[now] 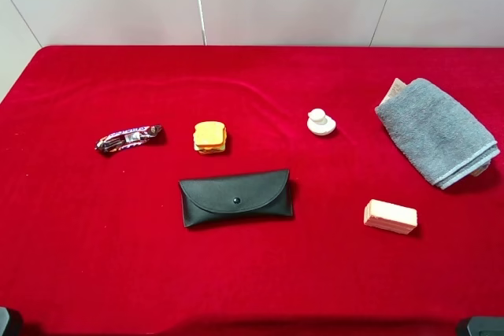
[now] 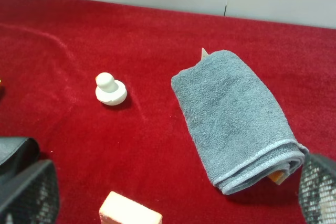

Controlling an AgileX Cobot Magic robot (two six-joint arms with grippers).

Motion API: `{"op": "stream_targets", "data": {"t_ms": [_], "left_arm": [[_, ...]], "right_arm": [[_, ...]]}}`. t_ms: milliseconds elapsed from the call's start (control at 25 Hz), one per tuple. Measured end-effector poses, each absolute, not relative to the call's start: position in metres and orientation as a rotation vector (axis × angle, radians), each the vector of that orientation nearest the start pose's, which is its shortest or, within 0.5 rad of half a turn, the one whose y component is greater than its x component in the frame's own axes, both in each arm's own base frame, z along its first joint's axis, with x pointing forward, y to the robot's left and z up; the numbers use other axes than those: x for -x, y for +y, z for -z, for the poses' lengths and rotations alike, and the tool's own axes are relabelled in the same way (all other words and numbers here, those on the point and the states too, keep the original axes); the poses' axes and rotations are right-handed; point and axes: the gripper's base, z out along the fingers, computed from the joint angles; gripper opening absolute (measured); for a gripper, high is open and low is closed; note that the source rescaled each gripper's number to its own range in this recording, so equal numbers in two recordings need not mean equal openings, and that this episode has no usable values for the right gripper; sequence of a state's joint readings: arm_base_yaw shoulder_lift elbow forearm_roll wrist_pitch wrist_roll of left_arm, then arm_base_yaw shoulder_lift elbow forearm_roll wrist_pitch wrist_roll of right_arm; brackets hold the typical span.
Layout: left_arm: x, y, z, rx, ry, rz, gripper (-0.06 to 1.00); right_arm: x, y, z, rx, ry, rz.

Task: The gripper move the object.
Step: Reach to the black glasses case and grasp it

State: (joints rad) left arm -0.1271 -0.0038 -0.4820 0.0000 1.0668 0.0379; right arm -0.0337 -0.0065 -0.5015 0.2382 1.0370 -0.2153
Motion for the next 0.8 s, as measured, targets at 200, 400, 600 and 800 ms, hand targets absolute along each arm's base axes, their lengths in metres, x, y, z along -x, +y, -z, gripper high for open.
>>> {"op": "stream_targets", "data": {"t_ms": [200, 400, 600, 800], "left_arm": [[0.004, 0.0, -0.272, -0.196, 2.055, 0.04, 1.0], [0.004, 0.0, -0.272, -0.198, 2.054, 0.038, 1.0], [0.0, 0.0, -0.273, -0.217, 2.079, 0.028, 1.0], [-0.02, -0.003, -0.284, -0.279, 2.121, -0.005, 1.0]], "right_arm": [[0.006, 0.019, -0.281, 0.189, 1.984, -0.123], [0.006, 0.019, -0.281, 0.189, 1.984, -0.123], [0.006, 0.019, -0.281, 0.189, 1.984, -0.123], [0.006, 0.019, -0.281, 0.189, 1.984, -0.123]]}}
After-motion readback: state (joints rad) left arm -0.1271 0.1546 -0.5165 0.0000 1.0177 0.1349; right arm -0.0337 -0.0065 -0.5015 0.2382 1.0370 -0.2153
